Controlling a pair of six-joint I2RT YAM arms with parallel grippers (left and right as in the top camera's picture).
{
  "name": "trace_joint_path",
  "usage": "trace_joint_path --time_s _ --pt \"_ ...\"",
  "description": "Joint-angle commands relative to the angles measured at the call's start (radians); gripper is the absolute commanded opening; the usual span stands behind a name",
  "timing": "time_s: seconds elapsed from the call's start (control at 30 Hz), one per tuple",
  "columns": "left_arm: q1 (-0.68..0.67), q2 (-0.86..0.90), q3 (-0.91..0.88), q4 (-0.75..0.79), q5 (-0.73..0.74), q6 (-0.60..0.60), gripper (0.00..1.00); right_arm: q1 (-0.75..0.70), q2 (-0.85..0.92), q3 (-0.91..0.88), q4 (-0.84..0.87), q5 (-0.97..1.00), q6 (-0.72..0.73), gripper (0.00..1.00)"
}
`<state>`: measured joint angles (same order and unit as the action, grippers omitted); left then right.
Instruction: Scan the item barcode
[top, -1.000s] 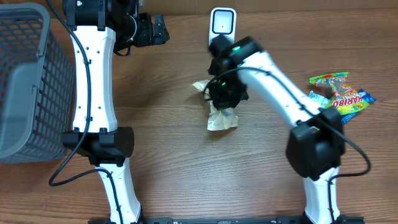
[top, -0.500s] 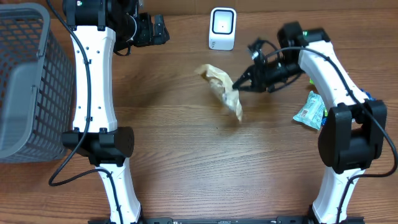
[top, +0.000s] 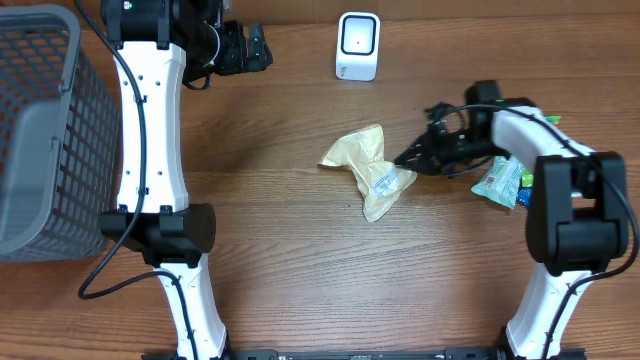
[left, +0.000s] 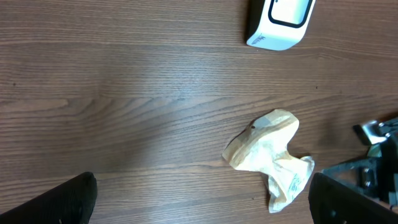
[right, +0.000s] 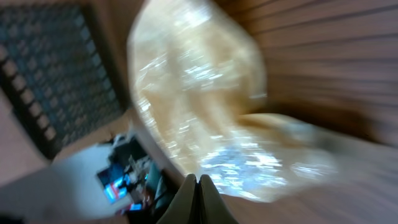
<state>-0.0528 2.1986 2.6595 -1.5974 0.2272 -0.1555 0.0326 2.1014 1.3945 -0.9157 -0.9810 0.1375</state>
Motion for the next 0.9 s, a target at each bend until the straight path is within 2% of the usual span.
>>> trace_joint_path --time_s 0.0,0.07,0.13,0.17,0.3,0.5,0.7,0.87 --pt "-0.013 -0.028 0.0 0.001 -0.002 -0.006 1.0 -0.029 -0.025 0.003 -0.016 0.185 0.025 0.04" --pt "-0.013 -0.028 0.0 0.001 -0.002 -0.006 1.0 -0.024 -0.031 0.021 -0.041 0.216 -0.015 0.07" --pt "-0.013 -0.028 0.0 0.001 -0.002 -0.006 1.0 0.003 -0.051 0.053 -0.075 0.298 -0.015 0.16" --pt "-0.013 -0.028 0.0 0.001 -0.002 -0.006 1.0 0.018 -0.065 0.069 -0.089 0.341 -0.015 0.23" --pt "-0.013 -0.028 0.0 0.001 -0.002 -0.006 1.0 0.133 -0.159 0.161 -0.14 0.578 -0.013 0.38" --pt "-0.013 -0.028 0.0 0.001 -0.002 -0.006 1.0 0.311 -0.22 0.241 -0.168 0.869 0.002 0.49" --pt "-0.013 -0.028 0.0 0.001 -0.002 -0.006 1.0 0.493 -0.198 0.24 -0.161 1.228 0.02 0.49" --pt "-0.013 -0.028 0.0 0.001 -0.002 -0.006 1.0 0.606 -0.158 0.24 -0.149 1.389 0.011 0.49"
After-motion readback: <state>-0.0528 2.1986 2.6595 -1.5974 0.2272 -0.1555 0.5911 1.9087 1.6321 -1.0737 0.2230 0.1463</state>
